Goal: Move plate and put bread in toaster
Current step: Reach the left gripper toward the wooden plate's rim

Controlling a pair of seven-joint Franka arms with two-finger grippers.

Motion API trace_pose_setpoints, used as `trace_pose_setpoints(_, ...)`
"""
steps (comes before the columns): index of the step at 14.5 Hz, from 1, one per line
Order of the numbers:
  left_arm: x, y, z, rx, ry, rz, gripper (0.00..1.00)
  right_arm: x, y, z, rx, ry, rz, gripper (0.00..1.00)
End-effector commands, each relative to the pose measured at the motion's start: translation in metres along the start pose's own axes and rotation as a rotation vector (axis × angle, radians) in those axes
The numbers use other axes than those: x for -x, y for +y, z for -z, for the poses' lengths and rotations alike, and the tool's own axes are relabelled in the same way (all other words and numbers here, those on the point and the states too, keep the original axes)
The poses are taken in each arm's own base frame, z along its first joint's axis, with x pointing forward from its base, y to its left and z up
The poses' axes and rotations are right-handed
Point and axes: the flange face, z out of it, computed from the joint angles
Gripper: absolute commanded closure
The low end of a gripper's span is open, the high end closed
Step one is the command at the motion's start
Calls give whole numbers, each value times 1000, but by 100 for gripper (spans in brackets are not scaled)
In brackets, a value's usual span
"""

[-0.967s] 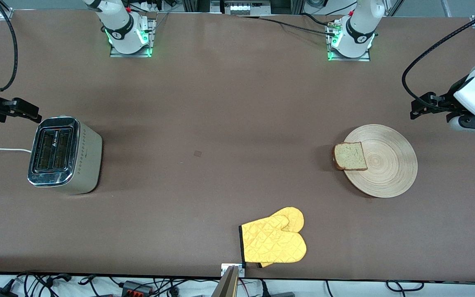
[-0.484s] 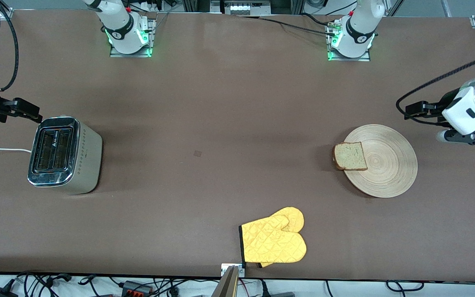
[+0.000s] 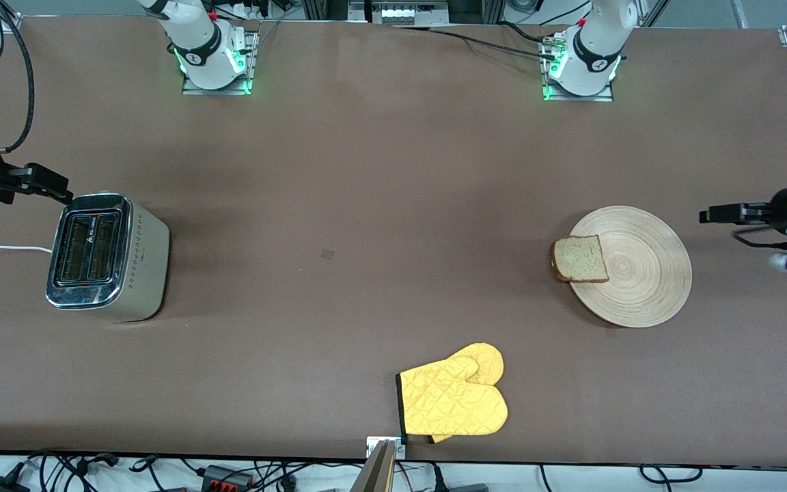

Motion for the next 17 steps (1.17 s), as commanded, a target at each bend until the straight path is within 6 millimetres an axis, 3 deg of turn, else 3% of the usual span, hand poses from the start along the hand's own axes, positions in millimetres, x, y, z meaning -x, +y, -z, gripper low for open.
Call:
trace_pose_setpoints(1,-15,-71,-25,185,5,-14,0,1,-3,0,-6,3,-4,0)
trace_pose_setpoints(4,-26,-132,-56,313,78,-69,0,1,-2,-1,-6,1,-5,0)
trace_pose_setpoints(9,-35,-199,-132,535,148,-181,0,-1,-2,-4,-6,-3,-5,0)
trace_pose_setpoints(12,-38,-225,-159,574,222,-236,0,-1,-2,-4,-6,-2,-5,0)
trace_pose_setpoints(17,-48,-235,-209,720,275,-223,0,-1,-2,-4,-5,-2,-5,0)
